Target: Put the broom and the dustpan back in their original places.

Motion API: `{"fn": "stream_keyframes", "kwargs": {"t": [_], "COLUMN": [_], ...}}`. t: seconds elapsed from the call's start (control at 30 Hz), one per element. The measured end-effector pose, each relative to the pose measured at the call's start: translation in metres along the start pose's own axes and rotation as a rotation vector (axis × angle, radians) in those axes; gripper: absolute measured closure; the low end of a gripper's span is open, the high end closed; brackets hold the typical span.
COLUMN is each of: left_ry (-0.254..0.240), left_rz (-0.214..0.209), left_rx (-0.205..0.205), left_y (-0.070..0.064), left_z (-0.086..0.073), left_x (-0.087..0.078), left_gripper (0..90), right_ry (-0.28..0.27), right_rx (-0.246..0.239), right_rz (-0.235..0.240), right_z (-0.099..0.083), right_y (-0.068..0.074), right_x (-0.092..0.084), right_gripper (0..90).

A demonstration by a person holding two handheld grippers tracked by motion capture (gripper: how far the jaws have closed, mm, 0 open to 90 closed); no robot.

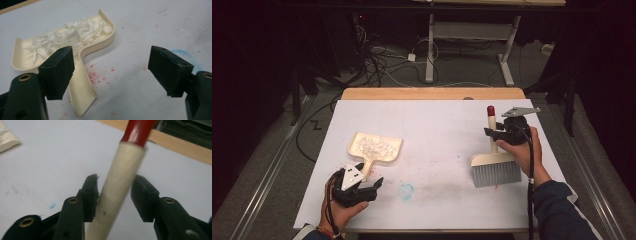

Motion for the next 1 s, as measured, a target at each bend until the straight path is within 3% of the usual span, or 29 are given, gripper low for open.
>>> {"fn": "stream_keyframes", "kwargs": {"t": [0.07,0.1,0.2,0.4,0.47,0.73,0.8,0.9,1.0], "left_ry": [0.011,0.011,0.011,0.017,0.023,0.028,0.027,0.026,0.033], "left_rz": [-0.013,-0.014,-0.022,-0.023,-0.021,-0.029,-0.025,-0.028,-0.032], "left_rx": [0.018,0.028,0.031,0.042,0.047,0.069,0.068,0.062,0.073], "left_y": [-0.004,-0.005,-0.006,-0.008,-0.007,-0.011,-0.010,-0.010,-0.012], "left_z": [-0.001,-0.001,-0.001,-0.001,-0.002,-0.002,-0.002,-0.002,-0.002], "left_x": [0.002,0.002,0.003,0.004,0.004,0.004,0.003,0.003,0.004], "left_gripper": [20.4,20.3,20.3,19.8,19.9,19.7,18.9,17.9,17.9], "right_ry": [-0.005,-0.009,-0.019,-0.071,-0.090,-0.227,-0.288,-0.319,-0.326], "right_rx": [-0.023,-0.030,-0.060,-0.049,-0.066,0.006,0.045,0.052,0.054], "right_rz": [-0.080,-0.095,-0.113,-0.104,-0.105,-0.096,-0.137,-0.173,-0.177], "right_z": [0.002,0.004,0.006,0.010,0.009,0.011,0.014,0.014,0.013], "right_y": [-0.008,-0.009,-0.008,-0.004,-0.003,0.002,0.000,0.001,0.003], "right_x": [0.000,0.000,-0.002,-0.003,-0.004,-0.011,-0.016,-0.021,-0.022], "right_gripper": [53.5,53.5,51.9,47.8,45.3,34.0,30.7,24.1,20.2]}}
Point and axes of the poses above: each handheld gripper's, and its own axes: x roughly forward along the jaws, z roughly out of its top, y roughly to its left, the point moved 9 cm from there along x, roughly forward along the jaws, and after that the axes turned 8 degrees about -y, right-handed, at the moved point
